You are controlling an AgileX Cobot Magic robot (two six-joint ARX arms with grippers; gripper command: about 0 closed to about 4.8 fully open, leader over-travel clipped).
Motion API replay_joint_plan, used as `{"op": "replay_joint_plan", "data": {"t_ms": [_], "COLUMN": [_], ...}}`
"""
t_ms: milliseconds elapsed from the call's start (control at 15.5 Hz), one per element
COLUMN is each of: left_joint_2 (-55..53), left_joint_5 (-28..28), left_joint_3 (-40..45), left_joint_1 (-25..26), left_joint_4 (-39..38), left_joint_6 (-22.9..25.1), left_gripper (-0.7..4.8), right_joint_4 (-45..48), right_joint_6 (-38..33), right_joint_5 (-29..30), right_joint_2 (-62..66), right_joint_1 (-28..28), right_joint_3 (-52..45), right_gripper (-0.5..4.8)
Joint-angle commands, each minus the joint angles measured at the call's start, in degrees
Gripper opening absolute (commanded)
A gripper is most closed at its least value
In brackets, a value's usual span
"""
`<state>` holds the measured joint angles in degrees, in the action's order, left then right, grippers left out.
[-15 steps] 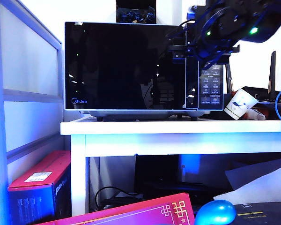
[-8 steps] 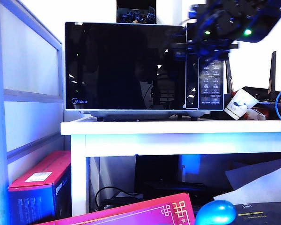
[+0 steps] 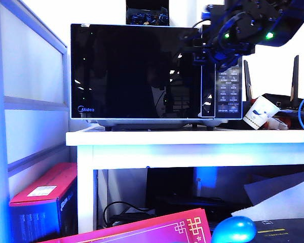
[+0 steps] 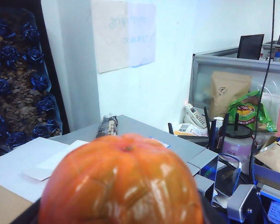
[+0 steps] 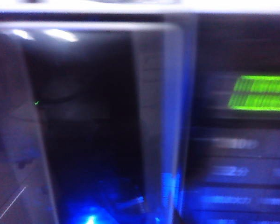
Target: Open the microwave door, place the orange inside the microwave, then close the microwave door.
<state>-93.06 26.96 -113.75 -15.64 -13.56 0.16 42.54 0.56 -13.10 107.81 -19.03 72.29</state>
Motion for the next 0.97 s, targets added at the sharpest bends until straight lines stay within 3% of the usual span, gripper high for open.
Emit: {"op": "replay_joint_plan", "data": {"t_ms": [65, 968], "left_joint_2": [0.4, 0.4], "left_joint_5": [0.3, 0.3], "left_joint_3": [-0.3, -0.3], "left_joint_1": [0.0, 0.0], "left_joint_4": [0.5, -0.9], "left_joint_6": [-0.2, -0.2], "left_gripper": [1.83, 1.83], "right_joint_4": [0.6, -4.6], "right_joint_6": [0.1, 4.2], "right_joint_5": [-0.9, -6.4], "right_joint_2": [-0.3, -4.2], "right_joint_1": [0.3, -3.7], "right_joint_3": [0.3, 0.1], "right_gripper": [2.07, 2.07]}}
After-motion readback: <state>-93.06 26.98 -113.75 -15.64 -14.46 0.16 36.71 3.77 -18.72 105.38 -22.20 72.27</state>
